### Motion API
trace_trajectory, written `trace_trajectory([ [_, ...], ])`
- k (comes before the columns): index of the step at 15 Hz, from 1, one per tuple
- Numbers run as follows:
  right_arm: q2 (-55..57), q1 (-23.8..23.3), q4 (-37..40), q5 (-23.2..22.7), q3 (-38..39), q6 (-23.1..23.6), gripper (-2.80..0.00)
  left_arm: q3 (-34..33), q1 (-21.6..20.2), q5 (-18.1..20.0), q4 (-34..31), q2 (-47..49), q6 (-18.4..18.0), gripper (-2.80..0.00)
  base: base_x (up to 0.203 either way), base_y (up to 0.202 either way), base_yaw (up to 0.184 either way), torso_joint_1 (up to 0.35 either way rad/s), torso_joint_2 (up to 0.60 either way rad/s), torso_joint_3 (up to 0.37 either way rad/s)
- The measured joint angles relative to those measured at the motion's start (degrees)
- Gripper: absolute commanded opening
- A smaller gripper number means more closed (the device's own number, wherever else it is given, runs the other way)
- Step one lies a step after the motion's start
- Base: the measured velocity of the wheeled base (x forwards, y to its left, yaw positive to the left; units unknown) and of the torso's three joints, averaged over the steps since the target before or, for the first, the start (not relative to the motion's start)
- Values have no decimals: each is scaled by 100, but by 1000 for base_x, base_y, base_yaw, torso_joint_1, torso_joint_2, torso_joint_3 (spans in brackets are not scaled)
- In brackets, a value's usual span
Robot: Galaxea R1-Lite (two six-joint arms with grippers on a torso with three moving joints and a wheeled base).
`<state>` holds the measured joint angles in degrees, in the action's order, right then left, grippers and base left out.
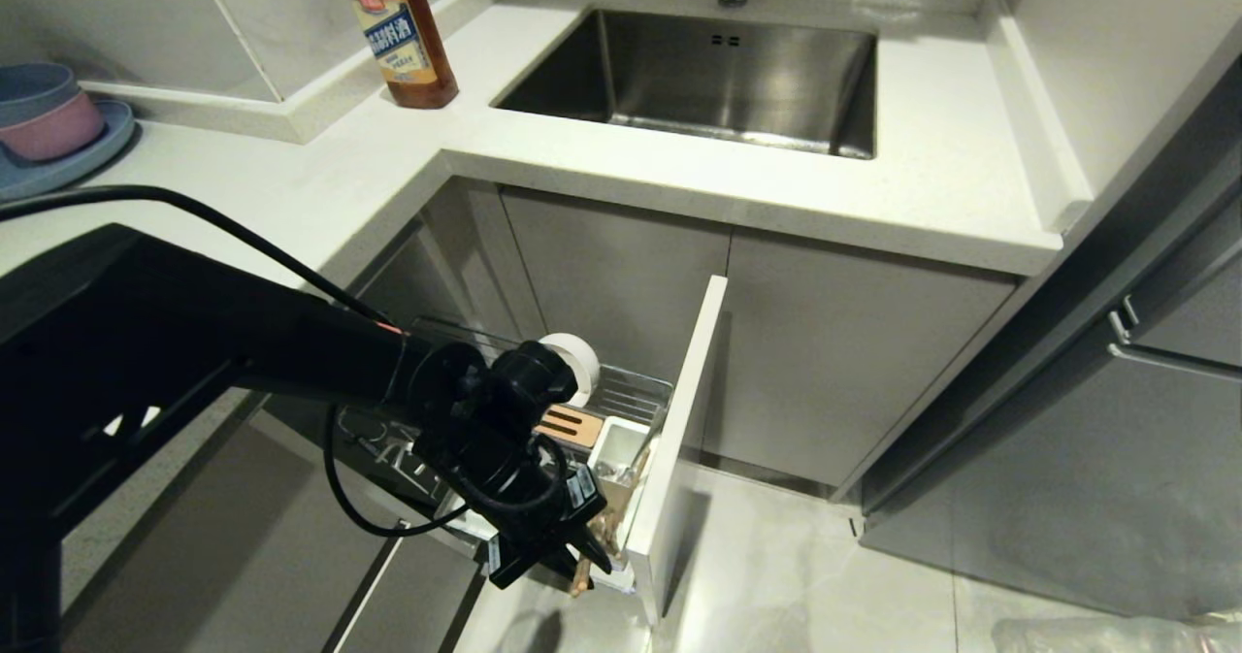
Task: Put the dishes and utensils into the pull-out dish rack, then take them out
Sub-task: Pick up the chopsticks and place it in the cupboard
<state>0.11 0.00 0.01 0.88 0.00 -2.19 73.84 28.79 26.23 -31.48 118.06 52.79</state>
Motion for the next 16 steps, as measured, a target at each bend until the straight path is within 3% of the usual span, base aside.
trace_trajectory([
  [13, 0, 0, 1, 0, 0, 0, -280, 113, -16, -26, 94, 203, 9, -280, 0, 0, 0, 0, 0, 0],
  [14, 0, 0, 1, 0, 0, 0, -280, 113, -16, -28, 89, 203, 8, -61, 0, 0, 0, 0, 0, 0],
  [15, 0, 0, 1, 0, 0, 0, -280, 121, -16, -26, 88, 203, 16, 0, 0, 0, 0, 0, 0, 0],
  [16, 0, 0, 1, 0, 0, 0, -280, 132, -18, -26, 87, 203, 29, 0, 0, 0, 0, 0, 0, 0],
])
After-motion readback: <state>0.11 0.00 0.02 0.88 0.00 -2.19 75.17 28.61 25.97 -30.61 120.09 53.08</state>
